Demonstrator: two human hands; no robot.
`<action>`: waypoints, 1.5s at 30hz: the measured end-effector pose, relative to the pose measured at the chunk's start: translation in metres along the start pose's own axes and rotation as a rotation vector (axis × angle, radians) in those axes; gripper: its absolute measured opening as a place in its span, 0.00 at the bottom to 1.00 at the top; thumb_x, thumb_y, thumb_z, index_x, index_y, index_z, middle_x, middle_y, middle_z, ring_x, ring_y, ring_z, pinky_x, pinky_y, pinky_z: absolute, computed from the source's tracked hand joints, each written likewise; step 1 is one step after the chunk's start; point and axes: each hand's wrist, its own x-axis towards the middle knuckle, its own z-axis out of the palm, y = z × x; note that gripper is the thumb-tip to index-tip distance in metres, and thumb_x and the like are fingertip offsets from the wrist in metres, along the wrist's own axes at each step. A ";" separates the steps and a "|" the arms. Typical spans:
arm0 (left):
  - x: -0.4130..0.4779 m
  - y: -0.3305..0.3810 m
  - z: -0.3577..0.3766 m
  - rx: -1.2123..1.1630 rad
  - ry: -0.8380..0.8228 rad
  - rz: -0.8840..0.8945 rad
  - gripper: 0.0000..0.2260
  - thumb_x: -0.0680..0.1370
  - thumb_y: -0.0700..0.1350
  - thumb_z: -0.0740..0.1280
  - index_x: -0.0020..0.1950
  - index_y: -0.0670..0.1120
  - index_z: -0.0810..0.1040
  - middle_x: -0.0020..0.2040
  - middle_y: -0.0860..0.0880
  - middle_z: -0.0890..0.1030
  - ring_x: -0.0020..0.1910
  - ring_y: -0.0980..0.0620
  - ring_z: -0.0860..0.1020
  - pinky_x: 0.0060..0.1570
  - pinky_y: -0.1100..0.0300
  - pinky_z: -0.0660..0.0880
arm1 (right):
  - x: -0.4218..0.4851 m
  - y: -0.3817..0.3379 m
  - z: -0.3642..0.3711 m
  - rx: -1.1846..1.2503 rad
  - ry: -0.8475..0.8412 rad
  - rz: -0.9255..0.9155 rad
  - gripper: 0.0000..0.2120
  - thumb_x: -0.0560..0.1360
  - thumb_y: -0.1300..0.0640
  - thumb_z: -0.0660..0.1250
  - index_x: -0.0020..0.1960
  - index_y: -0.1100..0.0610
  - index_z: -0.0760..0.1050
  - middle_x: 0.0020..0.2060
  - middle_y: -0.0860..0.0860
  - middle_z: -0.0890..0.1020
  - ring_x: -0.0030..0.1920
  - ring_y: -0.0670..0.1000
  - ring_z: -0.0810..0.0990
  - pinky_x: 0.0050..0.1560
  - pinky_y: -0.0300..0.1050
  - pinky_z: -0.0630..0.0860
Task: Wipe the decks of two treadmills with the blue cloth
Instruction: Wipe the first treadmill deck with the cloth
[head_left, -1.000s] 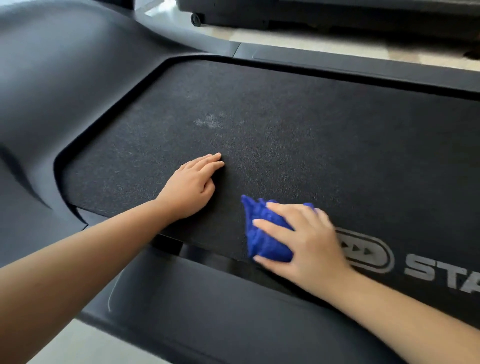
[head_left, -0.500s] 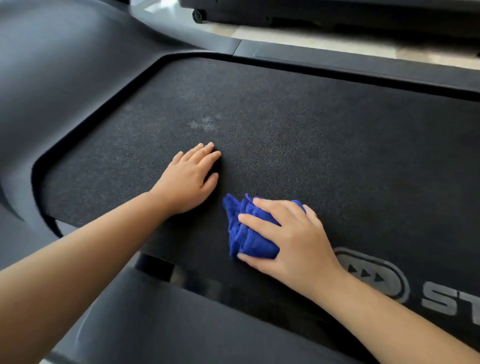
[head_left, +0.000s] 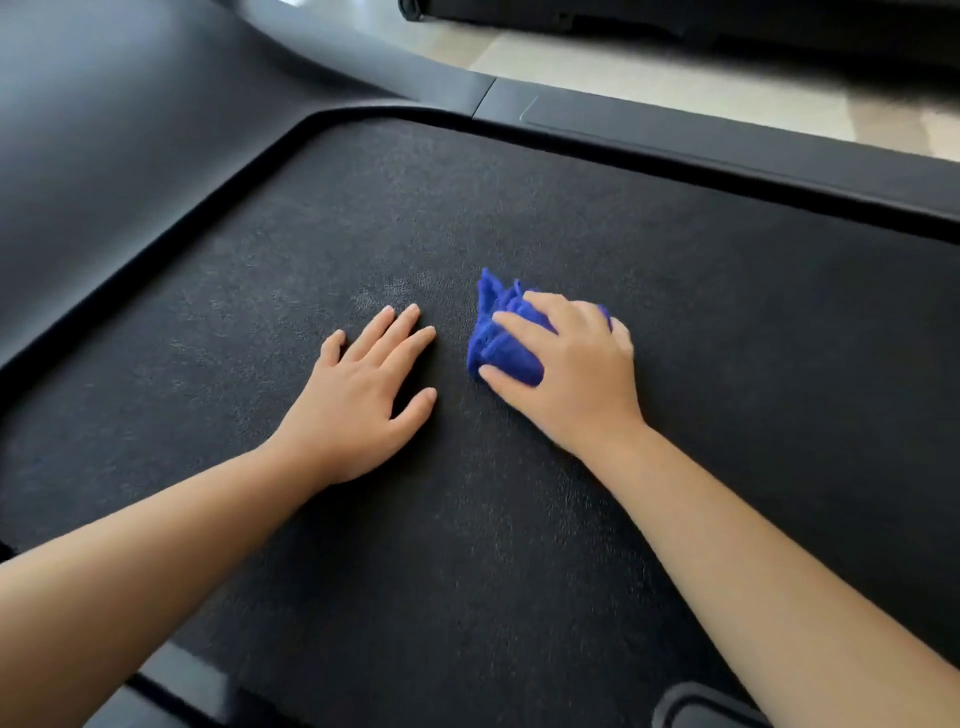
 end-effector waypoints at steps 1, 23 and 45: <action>0.000 0.000 -0.001 -0.005 -0.010 0.000 0.33 0.72 0.63 0.43 0.75 0.52 0.55 0.76 0.55 0.49 0.74 0.57 0.45 0.71 0.48 0.45 | -0.015 -0.002 -0.003 0.019 0.002 -0.059 0.24 0.66 0.37 0.61 0.55 0.48 0.80 0.57 0.51 0.79 0.54 0.57 0.78 0.55 0.63 0.71; -0.003 -0.002 -0.004 0.002 -0.034 0.019 0.27 0.76 0.58 0.51 0.75 0.53 0.56 0.76 0.54 0.52 0.75 0.55 0.47 0.70 0.52 0.45 | 0.036 0.064 -0.006 0.044 -0.009 -0.097 0.25 0.66 0.36 0.61 0.57 0.47 0.80 0.58 0.51 0.79 0.56 0.57 0.77 0.56 0.60 0.71; -0.003 -0.001 -0.003 -0.007 -0.029 -0.001 0.30 0.74 0.61 0.46 0.75 0.53 0.55 0.76 0.57 0.47 0.73 0.60 0.41 0.70 0.54 0.41 | 0.013 0.057 -0.019 -0.022 0.019 0.063 0.25 0.67 0.36 0.60 0.56 0.48 0.80 0.57 0.52 0.79 0.54 0.58 0.77 0.53 0.58 0.70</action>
